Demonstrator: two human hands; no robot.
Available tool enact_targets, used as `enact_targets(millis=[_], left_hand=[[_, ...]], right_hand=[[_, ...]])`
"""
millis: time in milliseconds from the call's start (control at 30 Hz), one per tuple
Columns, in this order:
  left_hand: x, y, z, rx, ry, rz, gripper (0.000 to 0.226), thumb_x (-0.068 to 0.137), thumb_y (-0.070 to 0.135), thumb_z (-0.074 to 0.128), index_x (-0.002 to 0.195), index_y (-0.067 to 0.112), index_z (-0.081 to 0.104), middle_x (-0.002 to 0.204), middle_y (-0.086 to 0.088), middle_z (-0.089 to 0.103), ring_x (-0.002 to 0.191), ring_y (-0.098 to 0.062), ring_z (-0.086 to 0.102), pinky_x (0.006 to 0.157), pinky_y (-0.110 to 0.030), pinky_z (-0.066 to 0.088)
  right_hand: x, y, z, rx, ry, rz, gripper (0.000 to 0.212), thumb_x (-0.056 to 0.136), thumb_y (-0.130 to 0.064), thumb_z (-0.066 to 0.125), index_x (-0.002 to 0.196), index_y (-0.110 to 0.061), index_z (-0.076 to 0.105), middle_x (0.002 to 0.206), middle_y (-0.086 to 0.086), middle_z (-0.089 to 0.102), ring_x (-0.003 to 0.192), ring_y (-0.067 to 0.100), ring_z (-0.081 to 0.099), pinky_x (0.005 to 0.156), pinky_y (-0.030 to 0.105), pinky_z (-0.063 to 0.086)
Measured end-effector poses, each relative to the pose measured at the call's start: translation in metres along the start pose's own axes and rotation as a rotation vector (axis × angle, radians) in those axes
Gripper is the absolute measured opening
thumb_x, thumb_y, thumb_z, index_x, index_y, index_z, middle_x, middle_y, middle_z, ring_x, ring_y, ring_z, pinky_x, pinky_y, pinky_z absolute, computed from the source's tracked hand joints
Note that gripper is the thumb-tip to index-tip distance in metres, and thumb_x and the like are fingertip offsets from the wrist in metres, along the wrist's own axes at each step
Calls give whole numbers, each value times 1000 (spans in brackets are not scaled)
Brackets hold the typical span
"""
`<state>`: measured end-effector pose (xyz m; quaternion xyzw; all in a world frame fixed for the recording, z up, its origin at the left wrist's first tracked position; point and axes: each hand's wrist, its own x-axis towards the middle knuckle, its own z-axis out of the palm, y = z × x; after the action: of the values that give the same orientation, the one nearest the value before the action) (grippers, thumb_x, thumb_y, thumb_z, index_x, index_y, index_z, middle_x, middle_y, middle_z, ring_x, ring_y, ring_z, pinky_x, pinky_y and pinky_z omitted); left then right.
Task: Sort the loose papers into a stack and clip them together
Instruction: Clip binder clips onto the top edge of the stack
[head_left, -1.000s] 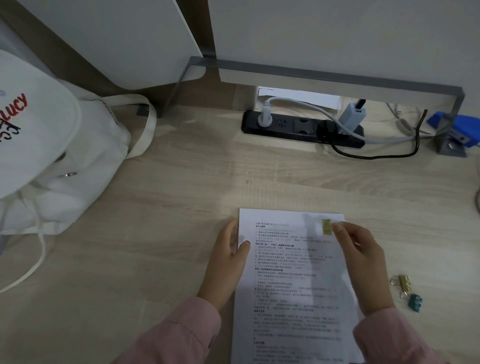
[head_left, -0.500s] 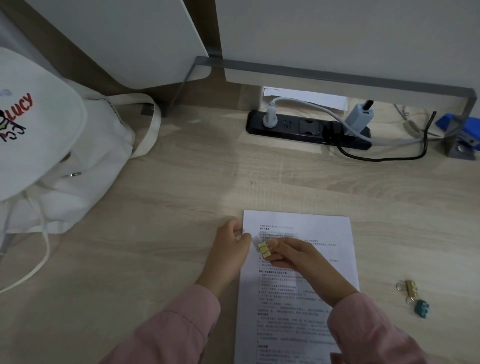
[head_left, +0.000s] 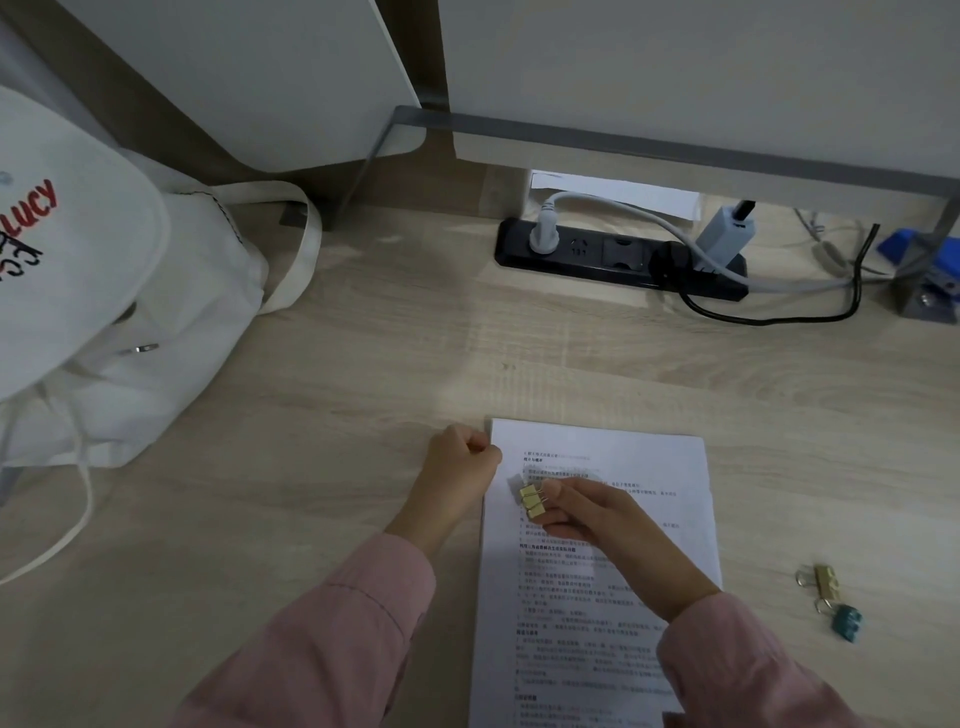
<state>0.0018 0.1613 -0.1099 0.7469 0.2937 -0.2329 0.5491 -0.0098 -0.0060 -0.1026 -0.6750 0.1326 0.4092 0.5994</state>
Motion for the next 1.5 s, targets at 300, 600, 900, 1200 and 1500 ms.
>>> enact_targets(millis=[300, 600, 900, 1200, 1500], left_hand=[[1, -16, 7, 42, 65, 103, 9, 88, 21, 57, 87, 13, 60, 86, -4, 67, 79, -22, 62, 77, -42, 51], [0, -25, 11, 5, 142, 184, 13, 89, 24, 57, 81, 14, 61, 81, 0, 67, 78, -15, 62, 70, -28, 45], [2, -30, 14, -68, 143, 233, 22, 91, 27, 54, 79, 9, 60, 78, -13, 65, 68, -15, 52, 69, -42, 46], [1, -31, 17, -179, 129, 241, 24, 83, 38, 50, 98, 29, 65, 95, 10, 72, 91, -9, 66, 88, -44, 51], [3, -30, 14, -148, 156, 224, 11, 91, 26, 55, 94, 23, 65, 93, 9, 72, 88, -9, 66, 87, -42, 52]], right_hand=[[-2, -3, 0, -45, 34, -68, 23, 88, -27, 58, 96, -9, 71, 90, 6, 72, 82, 6, 67, 77, 16, 53], [34, -42, -21, -498, 196, -423, 8, 82, -17, 66, 84, -9, 70, 86, 4, 72, 80, 14, 64, 71, 11, 45], [72, -71, -15, -723, 17, -531, 13, 80, -15, 69, 84, -3, 68, 85, 8, 71, 83, 23, 63, 75, 22, 46], [89, -95, -23, -704, -262, -350, 10, 79, -13, 68, 85, -5, 70, 79, 2, 70, 70, -1, 63, 68, 6, 46], [102, -103, -24, -714, -432, -218, 18, 83, -11, 64, 95, 3, 68, 81, -1, 66, 69, -4, 62, 71, 9, 49]])
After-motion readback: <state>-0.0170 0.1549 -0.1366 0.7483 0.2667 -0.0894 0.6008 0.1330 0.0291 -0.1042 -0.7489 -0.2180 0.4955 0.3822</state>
